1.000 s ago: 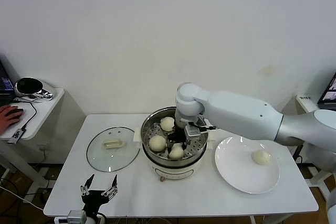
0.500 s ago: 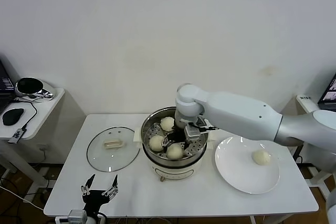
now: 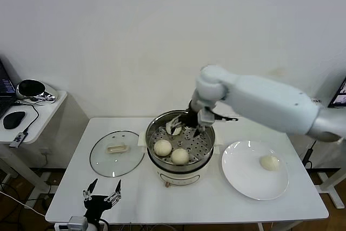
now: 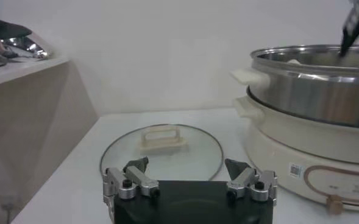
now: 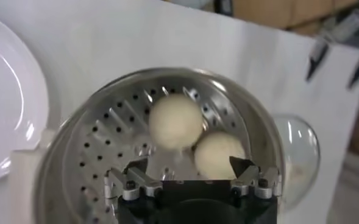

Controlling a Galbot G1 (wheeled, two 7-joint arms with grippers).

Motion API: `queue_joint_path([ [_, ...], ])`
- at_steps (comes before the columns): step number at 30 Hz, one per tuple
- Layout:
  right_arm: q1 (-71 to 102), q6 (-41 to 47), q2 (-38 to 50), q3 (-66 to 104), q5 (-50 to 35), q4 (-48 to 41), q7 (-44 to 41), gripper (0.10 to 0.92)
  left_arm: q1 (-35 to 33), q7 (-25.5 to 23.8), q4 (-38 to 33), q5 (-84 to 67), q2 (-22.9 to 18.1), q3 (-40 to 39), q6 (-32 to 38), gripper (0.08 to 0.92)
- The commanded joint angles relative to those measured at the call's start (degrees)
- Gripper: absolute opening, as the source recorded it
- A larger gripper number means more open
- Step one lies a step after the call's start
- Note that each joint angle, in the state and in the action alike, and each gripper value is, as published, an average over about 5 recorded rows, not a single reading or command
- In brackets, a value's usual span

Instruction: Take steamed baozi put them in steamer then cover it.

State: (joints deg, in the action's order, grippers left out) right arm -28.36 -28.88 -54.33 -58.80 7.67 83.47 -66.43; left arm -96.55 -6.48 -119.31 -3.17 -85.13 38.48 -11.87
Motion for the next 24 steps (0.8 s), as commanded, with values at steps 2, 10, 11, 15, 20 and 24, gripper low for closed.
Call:
queue_joint_path([
  [2, -4.61, 30.30, 20.61, 2.06, -15.03, 0.98, -2.44, 0.823, 0.46, -0.56, -0.07, -0.38, 1.14, -0.41, -0.52, 0.823],
  [10, 6.56, 46.50, 29.01, 8.27, -7.89, -1.95, -8.60, 0.823, 0.89, -0.79, 1.18, -0.67, 1.93, -1.46, -0.68, 0.823],
  [11, 8.67, 46.94, 29.29, 9.96, -7.39, -2.51, -8.56, 0.823, 0.99, -0.81, 1.39, -0.63, 1.92, -1.54, -0.71, 0.823],
  [15, 18.24, 46.04, 29.49, 17.32, -4.73, -3.69, -7.57, 0.823, 1.02, -0.87, 1.91, -0.31, 1.84, -1.76, -0.80, 0.823],
  [20, 29.92, 44.46, 28.04, 25.51, 0.25, -5.47, -6.41, 0.823, 0.48, -0.94, 2.12, -0.07, 1.84, -1.73, -0.85, 0.823],
  [24, 34.07, 43.12, 26.17, 28.27, 3.64, -8.40, -5.54, 0.823, 0.31, -0.94, 2.52, 0.02, 1.76, -1.60, -0.85, 0.823],
])
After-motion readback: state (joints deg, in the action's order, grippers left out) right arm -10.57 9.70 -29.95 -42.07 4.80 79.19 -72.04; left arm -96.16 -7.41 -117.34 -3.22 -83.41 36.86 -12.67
